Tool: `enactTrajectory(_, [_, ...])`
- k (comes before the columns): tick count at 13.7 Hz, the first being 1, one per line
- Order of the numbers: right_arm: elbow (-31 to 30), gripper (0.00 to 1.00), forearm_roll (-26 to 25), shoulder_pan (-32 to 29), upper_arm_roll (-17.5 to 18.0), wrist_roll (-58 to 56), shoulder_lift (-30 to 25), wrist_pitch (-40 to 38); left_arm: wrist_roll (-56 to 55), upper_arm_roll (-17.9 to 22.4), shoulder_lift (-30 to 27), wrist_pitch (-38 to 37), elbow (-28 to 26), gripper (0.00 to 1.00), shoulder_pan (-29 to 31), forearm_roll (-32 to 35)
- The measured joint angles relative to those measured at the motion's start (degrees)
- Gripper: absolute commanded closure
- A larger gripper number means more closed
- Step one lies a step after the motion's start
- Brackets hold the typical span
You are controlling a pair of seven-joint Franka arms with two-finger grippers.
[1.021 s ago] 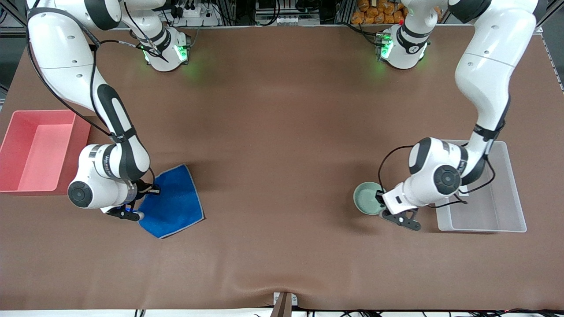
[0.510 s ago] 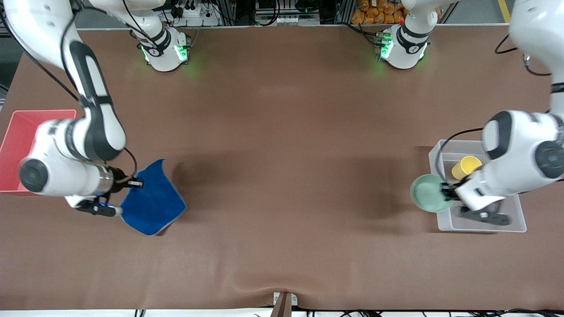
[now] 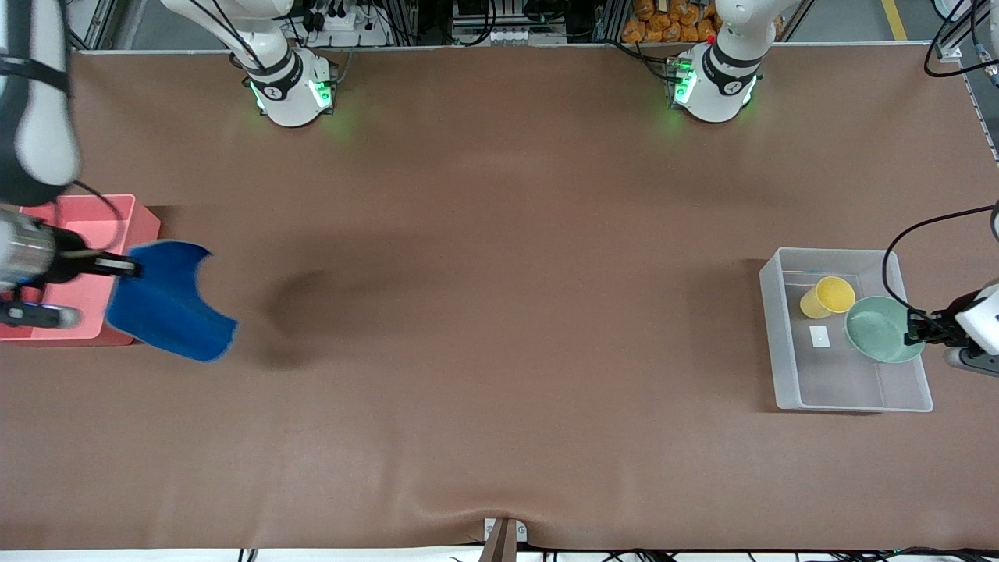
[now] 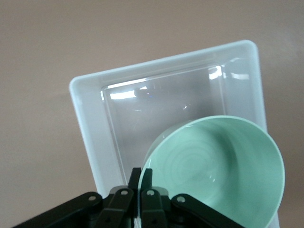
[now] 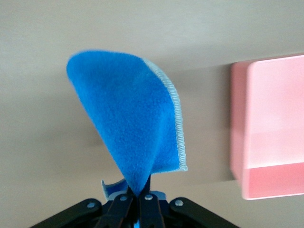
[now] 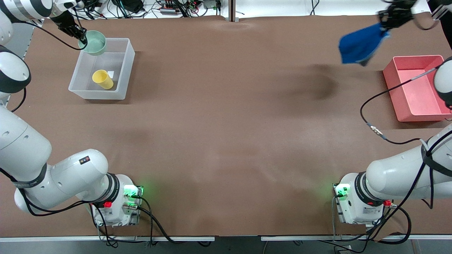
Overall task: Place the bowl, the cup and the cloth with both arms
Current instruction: 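Carry the cloth into the pink bin while the left gripper carries the bowl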
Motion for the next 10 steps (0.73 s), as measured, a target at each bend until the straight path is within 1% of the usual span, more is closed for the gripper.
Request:
enactTrajectory(3, [1.16,1.0,-4.18,-9.38,-0.19,-12.1,0.01,-0.4,-9.38,-0.51,0.14,0.2,0.26,1.0,-0.64,0.0])
enactTrajectory(5, [2.05,1.0,-7.75,-13.8,-0.26,-17.48,0.05,0.09,-11.38,-0.67,0.14,0.21,0.53,1.0,-0.74,0.0])
enactTrajectory(7, [2.75,1.0,-10.77,-16.73,-0.29,-20.8,0.06,1.86,-11.65,-0.65,0.16,0.21,0.6,1.0,-0.66,0.0])
enactTrajectory(8, [2.76,0.76,-11.59,-17.79,-0.29,-21.38,0.16,3.44,-11.74,-0.65,0.2,0.21,0.6,1.0,-0.67,0.0])
enactTrajectory(9, [2.74,0.01,-11.87,-18.62,-0.28,-22.02,0.48,4.18,-11.85,-0.66,0.28,0.21,0.6,1.0,-0.72,0.0])
enactTrajectory(10, [2.72,0.0,-11.93,-19.11,-0.29,-22.57,0.93,4.27,-12.14,-0.65,0.51,0.49,0.58,1.0,-0.71,0.0])
